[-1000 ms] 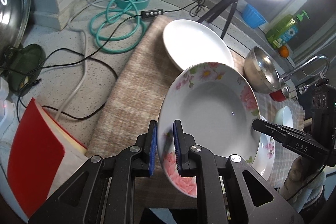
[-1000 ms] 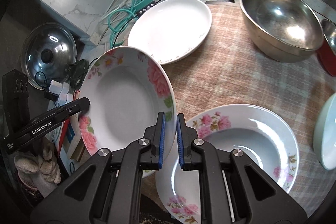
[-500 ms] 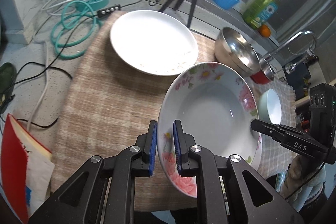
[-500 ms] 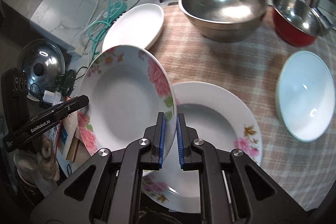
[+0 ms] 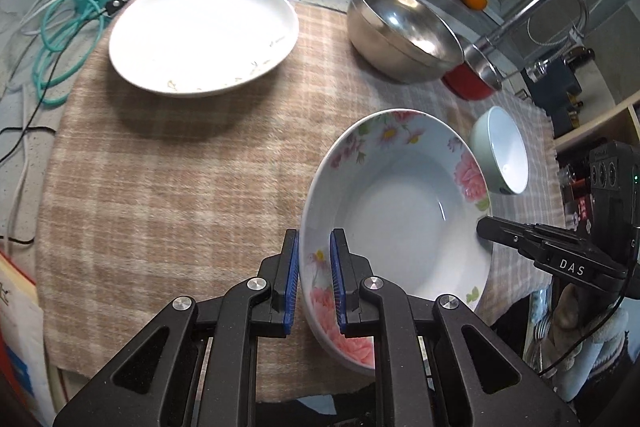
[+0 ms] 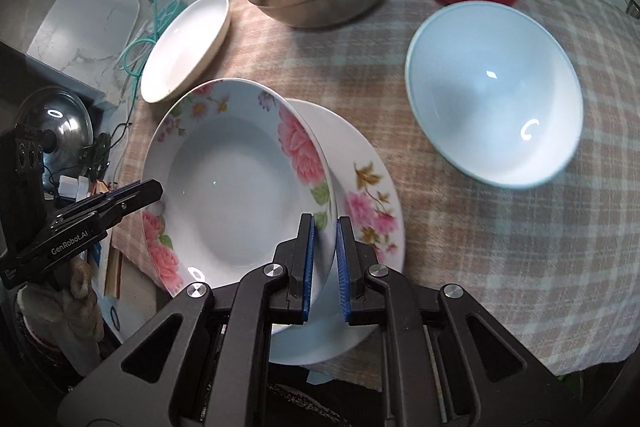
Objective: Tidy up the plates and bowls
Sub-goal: 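Lift the pink-rose plate and lower it onto the pink-flower plate, then open the right gripper and withdraw from the stacked plates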
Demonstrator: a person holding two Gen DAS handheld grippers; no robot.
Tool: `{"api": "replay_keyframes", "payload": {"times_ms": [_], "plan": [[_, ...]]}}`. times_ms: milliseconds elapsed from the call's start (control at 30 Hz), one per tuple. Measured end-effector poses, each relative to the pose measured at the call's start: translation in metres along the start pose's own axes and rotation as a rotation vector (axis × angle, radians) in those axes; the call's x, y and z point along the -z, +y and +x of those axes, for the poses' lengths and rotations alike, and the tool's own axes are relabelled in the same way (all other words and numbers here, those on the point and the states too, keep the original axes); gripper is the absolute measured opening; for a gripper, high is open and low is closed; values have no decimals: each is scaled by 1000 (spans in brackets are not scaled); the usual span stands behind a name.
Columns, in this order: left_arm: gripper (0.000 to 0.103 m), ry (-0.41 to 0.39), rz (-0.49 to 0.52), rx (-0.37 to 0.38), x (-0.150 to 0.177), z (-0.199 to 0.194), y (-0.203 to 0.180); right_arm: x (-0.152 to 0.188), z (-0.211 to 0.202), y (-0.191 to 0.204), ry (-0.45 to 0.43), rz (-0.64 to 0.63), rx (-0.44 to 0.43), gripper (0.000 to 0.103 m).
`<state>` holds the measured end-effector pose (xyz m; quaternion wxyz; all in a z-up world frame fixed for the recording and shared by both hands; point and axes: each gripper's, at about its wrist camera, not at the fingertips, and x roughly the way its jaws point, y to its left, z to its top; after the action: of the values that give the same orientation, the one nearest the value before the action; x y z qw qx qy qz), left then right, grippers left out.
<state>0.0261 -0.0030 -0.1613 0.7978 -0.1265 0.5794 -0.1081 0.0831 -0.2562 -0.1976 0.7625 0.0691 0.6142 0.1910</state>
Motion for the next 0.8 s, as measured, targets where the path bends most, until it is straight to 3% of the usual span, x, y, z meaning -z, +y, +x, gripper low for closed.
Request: {"api": "replay_keyframes", "payload": {"times_ms": [467,800], "plan": [[13,44,53,-17,8,17,-22,15,-1,-24,22,27,21,11],[13,46,93,-74,9,22,-27,15,0,-13,26,-26,59,14]]}}
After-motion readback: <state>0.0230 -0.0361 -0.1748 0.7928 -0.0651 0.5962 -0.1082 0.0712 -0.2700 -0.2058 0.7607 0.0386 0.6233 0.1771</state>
